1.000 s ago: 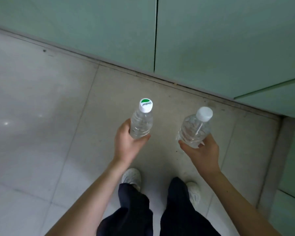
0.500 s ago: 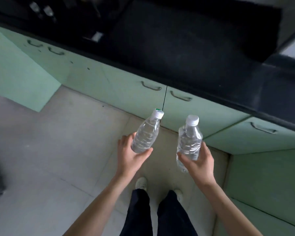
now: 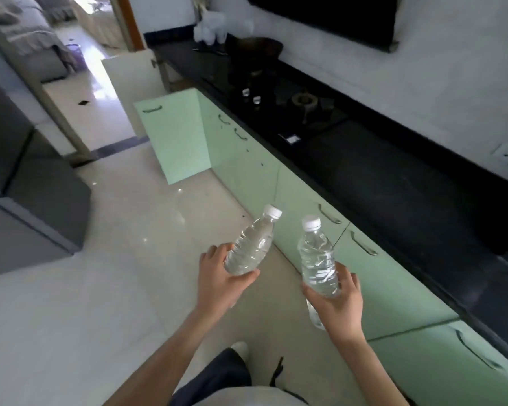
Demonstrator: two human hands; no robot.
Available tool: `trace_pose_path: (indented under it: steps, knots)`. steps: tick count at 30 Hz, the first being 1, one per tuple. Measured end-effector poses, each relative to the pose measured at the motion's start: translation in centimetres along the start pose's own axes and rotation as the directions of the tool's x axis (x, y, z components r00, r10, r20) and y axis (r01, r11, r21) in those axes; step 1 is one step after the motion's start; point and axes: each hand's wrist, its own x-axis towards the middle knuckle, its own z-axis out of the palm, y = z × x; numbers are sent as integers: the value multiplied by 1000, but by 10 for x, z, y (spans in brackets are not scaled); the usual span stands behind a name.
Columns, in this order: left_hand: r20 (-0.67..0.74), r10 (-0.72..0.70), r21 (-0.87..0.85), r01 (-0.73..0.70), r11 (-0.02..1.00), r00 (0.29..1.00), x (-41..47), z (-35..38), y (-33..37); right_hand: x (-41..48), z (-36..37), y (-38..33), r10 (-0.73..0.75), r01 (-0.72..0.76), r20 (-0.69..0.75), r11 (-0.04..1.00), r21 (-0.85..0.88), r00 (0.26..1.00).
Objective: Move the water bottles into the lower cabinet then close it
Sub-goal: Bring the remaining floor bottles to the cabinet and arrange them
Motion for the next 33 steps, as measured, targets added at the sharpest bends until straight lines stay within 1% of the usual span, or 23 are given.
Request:
trace_pose_path:
  steps: [4,8,10,13,16,19,21,25,27,29,33]
  knots:
    - [-84,-192,60,197,979,978,-48,-34,-42,-16,36,3,-18,28,158,998,-64,987]
    - [-185,-317,91,337,937,930,-85,-76,-79,-25,75,0,-55,101,304,985,-137,951]
    - [-239,-376,74,403,912,895,-94,-97,-91,-26,99,-10,-45,107,372,983,-149,927]
    - [-345,-437,14,471,882,830,-97,-130,-106,-26,142,-38,-69,142,445,981,-133,893]
    - [-415,-508,-56,536,842,755,-89,-166,-123,-28,187,-77,-115,172,516,983,-64,849]
    - [-455,-575,-106,599,793,680,-81,-201,-151,-29,242,-103,-172,226,576,974,-23,799]
    - [-465,-618,-134,640,757,634,-74,-228,-175,-31,284,-118,-185,245,594,969,-20,783]
    - [-419,-703,-147,722,677,574,-44,-287,-219,-32,372,-149,-179,263,623,964,-45,762]
    - [-422,-716,-160,732,662,556,-20,-318,-234,-29,407,-170,-191,284,623,958,-51,759]
    - [-432,-709,-156,728,667,558,10,-348,-249,-19,438,-193,-217,314,609,948,-56,763]
    - [-430,-659,-103,692,715,617,84,-392,-270,12,484,-234,-197,284,582,957,-62,789]
